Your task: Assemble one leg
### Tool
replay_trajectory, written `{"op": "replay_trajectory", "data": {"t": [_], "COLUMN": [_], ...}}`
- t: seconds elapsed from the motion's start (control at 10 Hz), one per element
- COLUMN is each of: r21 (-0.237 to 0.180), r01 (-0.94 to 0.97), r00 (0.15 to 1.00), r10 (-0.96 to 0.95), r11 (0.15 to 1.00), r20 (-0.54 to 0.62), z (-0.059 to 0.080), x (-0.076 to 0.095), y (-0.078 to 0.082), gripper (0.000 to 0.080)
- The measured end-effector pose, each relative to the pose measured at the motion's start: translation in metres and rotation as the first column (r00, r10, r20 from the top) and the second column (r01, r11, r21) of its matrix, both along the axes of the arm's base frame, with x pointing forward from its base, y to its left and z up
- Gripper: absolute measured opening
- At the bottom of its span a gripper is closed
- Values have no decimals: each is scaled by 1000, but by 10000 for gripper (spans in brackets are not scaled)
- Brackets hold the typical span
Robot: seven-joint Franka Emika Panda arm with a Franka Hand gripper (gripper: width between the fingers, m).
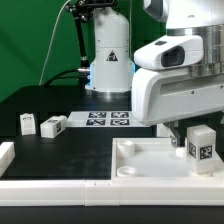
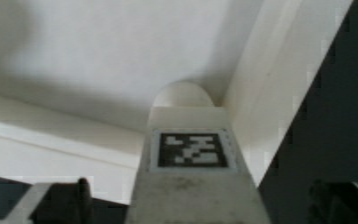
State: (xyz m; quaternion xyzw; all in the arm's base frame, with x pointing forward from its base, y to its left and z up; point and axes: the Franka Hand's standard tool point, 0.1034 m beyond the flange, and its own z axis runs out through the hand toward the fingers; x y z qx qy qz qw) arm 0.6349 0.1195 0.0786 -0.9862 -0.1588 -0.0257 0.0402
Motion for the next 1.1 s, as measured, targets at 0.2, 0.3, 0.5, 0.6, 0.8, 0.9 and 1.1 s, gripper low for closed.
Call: {"op": "replay_trajectory", "data": {"t": [0.2,0.3,0.5,0.6,0.8,0.9,1.1], "r21": [-1,-1,-1,0,5,9,9], "r01": [0,1,1,13,103,270,486], "r00": [1000,1000,1000,1000,995,963,874], "r10": [0,-1,-1,-13,-103,-270,-486], "r11": [1000,1000,1000,1000,995,963,874], "r20": [0,0,0,-1,-6,-9,-25], "z": [0,0,0,0,0,-1,-1], "x": [0,0,0,0,0,0,-1], "y": [0,-1,-1,-1,0,0,0], "gripper": [328,289,289,289,289,289,290]}}
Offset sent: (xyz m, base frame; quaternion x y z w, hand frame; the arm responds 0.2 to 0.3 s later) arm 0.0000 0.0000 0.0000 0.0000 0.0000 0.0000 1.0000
